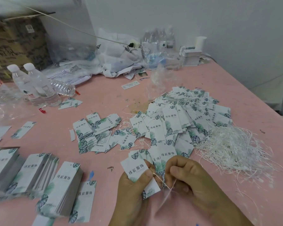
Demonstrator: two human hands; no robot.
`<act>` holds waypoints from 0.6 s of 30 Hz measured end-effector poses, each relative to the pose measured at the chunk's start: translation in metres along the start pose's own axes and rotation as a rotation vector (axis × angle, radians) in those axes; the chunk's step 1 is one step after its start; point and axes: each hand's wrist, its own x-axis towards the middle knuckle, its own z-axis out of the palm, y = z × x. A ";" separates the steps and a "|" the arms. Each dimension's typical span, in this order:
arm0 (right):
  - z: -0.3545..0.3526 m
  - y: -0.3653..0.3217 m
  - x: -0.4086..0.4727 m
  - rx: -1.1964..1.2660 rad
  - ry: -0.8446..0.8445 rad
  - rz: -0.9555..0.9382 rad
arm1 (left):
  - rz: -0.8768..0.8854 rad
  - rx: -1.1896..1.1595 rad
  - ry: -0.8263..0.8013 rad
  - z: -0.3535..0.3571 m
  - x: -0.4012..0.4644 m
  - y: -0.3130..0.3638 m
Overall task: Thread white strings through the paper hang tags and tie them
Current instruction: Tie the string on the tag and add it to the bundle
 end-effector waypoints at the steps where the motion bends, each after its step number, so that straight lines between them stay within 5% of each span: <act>1: 0.003 0.001 0.000 -0.073 0.044 -0.012 | 0.010 0.005 0.000 0.001 -0.001 0.000; 10: 0.017 0.007 -0.004 -0.437 0.227 -0.214 | 0.066 0.136 0.011 -0.003 0.000 -0.005; 14: 0.011 0.008 -0.001 -0.270 0.373 -0.237 | 0.077 0.056 0.044 0.002 0.000 -0.005; 18: -0.005 0.006 0.004 0.188 0.445 -0.243 | 0.053 -0.095 0.089 0.000 0.003 0.002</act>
